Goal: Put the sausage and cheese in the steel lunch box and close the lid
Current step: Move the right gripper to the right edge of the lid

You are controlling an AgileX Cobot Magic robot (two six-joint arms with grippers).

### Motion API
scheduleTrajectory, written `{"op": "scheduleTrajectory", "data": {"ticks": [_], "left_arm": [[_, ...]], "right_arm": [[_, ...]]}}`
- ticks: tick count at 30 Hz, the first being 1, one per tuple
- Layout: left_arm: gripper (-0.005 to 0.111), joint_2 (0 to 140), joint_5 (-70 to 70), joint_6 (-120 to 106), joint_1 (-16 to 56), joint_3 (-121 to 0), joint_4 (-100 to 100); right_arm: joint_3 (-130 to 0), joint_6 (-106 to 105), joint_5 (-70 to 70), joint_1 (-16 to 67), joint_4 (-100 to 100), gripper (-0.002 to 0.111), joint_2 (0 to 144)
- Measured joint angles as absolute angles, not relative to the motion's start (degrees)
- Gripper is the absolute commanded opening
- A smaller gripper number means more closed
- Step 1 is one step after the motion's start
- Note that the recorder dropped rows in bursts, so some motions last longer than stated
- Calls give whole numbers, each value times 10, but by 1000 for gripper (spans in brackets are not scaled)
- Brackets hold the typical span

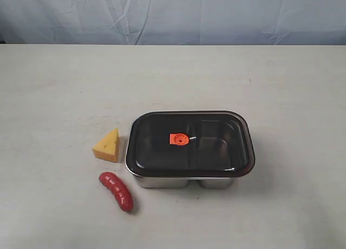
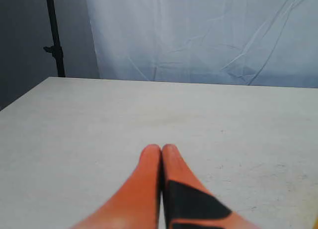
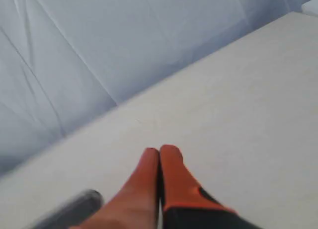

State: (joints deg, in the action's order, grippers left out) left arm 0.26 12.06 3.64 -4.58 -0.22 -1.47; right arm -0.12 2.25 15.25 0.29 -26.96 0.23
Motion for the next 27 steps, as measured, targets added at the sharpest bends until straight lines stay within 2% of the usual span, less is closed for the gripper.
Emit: {"op": "scheduleTrajectory", "data": {"ticks": [5,8,14,17,19,22,25,27], "left_arm": [[0,3,121,36,-46,-2,-15],[0,3,121,36,-46,-2,-15],[0,3,121,36,-46,-2,-15],[0,3,121,36,-46,-2,-15],[0,3,121,36,-46,-2,-15],[0,3,121,36,-46,-2,-15],[0,3,121,36,-46,-2,-15],[0,3,121,36,-46,-2,-15]], "right_arm": [[-1,43,78,3,-559,-1,2],[-1,47,75,3,-662,-1,2],[-1,34,86,3,-706,-1,2],[-46,-24,151,3,-709,-1,32],[-119,-93,205,3,-709,-1,105],[-291,-172,283,3,-629,-1,302],[-476,-183,434,3,-504,-1,518],[-554,-192,531,3,-465,0,637]]}}
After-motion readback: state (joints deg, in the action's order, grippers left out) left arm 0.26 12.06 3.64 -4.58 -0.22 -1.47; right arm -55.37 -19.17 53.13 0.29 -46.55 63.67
